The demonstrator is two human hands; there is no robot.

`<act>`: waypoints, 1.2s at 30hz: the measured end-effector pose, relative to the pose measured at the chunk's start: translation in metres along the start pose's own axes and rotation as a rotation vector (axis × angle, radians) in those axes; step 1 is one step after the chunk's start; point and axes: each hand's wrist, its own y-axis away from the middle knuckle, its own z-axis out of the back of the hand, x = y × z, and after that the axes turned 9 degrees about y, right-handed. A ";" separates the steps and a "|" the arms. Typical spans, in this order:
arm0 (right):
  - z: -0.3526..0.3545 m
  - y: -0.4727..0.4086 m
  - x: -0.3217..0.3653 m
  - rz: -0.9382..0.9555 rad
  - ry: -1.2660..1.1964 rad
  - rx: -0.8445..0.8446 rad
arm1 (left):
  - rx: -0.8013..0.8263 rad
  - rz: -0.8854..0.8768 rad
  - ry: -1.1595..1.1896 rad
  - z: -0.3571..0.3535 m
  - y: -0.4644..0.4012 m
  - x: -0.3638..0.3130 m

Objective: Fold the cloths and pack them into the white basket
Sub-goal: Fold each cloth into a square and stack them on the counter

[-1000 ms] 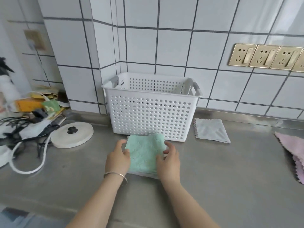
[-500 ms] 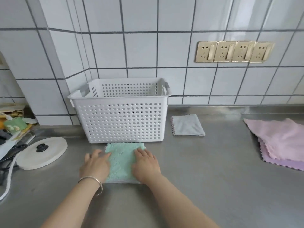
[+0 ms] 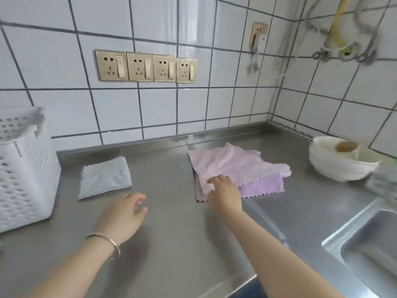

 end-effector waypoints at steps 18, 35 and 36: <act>-0.003 -0.098 -0.108 0.326 0.133 -0.454 | -0.190 -0.352 -0.078 -0.109 -0.128 -0.147; 0.162 -0.136 -0.021 0.100 -0.626 -0.147 | -0.513 -0.188 0.247 0.136 -0.109 -0.102; 0.156 -0.135 -0.009 0.083 -0.611 -0.100 | -0.486 -0.147 0.212 0.143 -0.105 -0.092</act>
